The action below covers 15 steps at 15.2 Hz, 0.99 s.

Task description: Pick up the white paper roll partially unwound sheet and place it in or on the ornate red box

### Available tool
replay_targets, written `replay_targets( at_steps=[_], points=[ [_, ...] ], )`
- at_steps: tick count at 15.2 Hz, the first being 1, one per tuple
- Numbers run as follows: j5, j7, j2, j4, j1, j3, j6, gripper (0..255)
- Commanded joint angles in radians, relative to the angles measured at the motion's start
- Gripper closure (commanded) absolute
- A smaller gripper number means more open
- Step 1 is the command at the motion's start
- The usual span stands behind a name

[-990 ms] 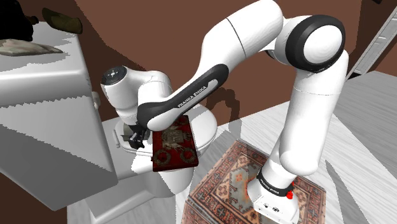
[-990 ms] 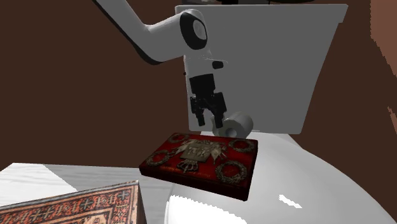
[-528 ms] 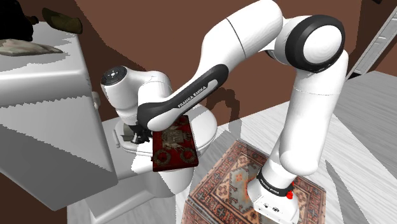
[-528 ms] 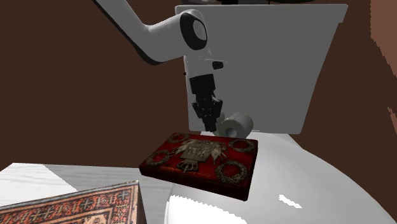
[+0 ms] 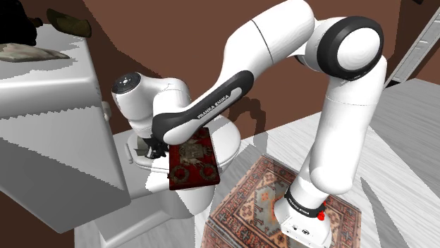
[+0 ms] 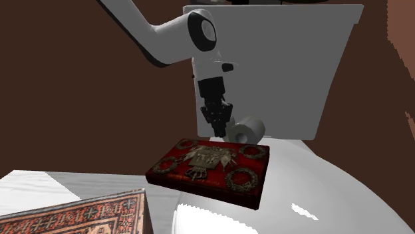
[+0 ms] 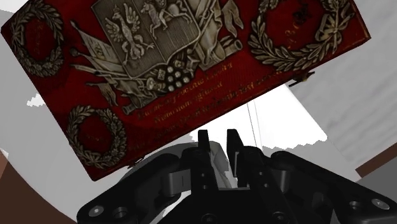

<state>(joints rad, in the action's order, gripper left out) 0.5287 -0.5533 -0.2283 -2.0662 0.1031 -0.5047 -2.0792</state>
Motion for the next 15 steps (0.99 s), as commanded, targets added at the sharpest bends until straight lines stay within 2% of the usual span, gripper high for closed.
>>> replay_targets(
  at_steps=[1,15],
  points=[
    [-0.011,0.011,0.012,0.008,-0.002,-0.003,0.015,255],
    [-0.096,0.108,0.111,0.084,-0.012,-0.02,0.154,255]
  ],
)
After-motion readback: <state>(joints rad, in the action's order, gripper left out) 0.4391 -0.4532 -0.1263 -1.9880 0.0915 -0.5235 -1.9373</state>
